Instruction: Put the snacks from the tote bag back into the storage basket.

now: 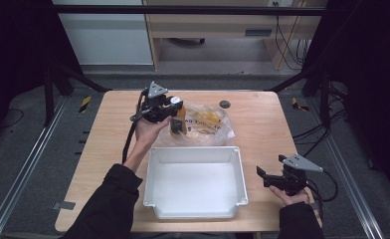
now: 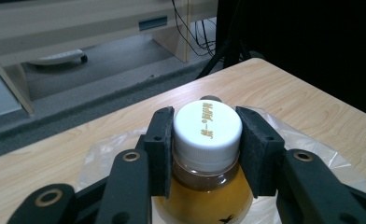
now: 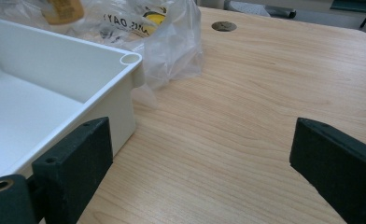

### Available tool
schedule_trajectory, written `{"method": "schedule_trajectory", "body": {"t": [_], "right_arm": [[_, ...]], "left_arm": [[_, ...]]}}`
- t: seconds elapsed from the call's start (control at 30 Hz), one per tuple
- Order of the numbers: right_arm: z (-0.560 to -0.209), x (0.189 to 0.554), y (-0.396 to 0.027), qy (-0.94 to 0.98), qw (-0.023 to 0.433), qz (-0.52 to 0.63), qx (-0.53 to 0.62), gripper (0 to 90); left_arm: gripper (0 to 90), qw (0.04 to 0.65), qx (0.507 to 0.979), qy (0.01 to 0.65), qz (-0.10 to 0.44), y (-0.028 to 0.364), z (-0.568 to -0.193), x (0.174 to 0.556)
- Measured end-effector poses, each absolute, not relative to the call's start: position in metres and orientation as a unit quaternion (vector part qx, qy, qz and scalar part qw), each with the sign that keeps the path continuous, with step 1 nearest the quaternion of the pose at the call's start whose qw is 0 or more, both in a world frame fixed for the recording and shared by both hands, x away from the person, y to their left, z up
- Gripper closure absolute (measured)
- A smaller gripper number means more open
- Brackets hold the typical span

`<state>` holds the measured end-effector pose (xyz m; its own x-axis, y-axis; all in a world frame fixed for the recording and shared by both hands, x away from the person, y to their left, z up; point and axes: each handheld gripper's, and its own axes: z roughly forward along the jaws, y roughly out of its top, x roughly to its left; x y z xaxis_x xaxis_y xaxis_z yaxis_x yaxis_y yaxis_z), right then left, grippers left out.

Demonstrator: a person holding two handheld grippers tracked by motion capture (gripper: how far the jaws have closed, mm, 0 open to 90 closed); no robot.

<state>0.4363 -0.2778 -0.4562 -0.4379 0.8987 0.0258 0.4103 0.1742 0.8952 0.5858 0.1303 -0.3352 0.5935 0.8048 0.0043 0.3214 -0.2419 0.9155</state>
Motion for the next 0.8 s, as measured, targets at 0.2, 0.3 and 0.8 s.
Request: {"method": "schedule_trajectory", "body": {"t": [0.2,0.3,0.8], "right_arm": [[-0.456,0.436,-0.278,0.717,0.272,0.453,0.455,6.3],[-0.456,0.436,-0.278,0.717,0.271,0.453,0.455,6.3],[-0.455,0.435,-0.277,0.717,0.273,0.452,0.455,6.3]], "left_arm": [[58.9,0.493,0.746,0.369,0.253,0.133,-0.316,0.572],[58.9,0.492,0.747,0.364,0.260,0.132,-0.308,0.565],[58.8,0.500,0.748,0.345,0.267,0.131,-0.286,0.530]]}}
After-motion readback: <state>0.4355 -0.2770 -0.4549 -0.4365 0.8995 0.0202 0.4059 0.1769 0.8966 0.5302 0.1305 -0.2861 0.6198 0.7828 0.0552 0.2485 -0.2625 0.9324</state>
